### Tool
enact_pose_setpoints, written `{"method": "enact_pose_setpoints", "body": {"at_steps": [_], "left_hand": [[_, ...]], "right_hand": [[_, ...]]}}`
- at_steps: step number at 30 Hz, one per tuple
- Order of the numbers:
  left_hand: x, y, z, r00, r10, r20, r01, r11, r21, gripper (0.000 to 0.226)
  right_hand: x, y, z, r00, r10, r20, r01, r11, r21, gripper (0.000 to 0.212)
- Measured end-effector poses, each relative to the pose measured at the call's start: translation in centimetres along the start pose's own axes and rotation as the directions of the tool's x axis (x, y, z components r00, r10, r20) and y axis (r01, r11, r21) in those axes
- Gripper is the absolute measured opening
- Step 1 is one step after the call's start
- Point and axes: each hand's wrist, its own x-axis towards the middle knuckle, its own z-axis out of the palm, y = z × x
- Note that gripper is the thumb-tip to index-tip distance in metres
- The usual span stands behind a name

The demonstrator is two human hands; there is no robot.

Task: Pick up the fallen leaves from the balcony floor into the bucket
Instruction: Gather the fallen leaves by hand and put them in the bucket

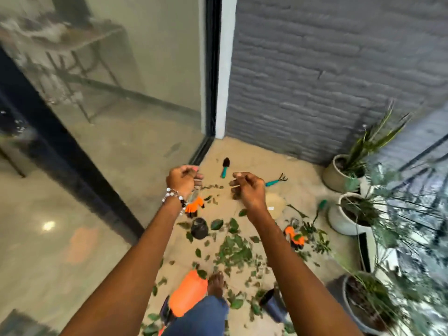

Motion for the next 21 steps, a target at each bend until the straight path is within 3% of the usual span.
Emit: {"method": "enact_pose_setpoints", "body": {"at_steps": [8, 16, 21], "left_hand": [[14.1, 1.6, 7.3, 0.994, -0.099, 0.05, 0.094, 0.992, 0.088, 0.014], [22.9, -0.4, 11.0, 0.969, -0.245, 0.017, 0.245, 0.969, -0.02, 0.021], [30.9, -7.7, 14.4, 0.949, -0.305, -0.085, 0.298, 0.951, -0.083, 0.019]], "right_hand": [[15.6, -2.0, -1.8, 0.992, 0.085, -0.095, -0.098, 0.985, -0.141, 0.018], [27.6, 0.4, -1.7, 0.962, 0.266, -0.057, -0.272, 0.938, -0.214, 0.019], [38.1, 8.8, -1.3, 0.936, 0.349, 0.029, -0.302, 0.846, -0.439, 0.018]]}}
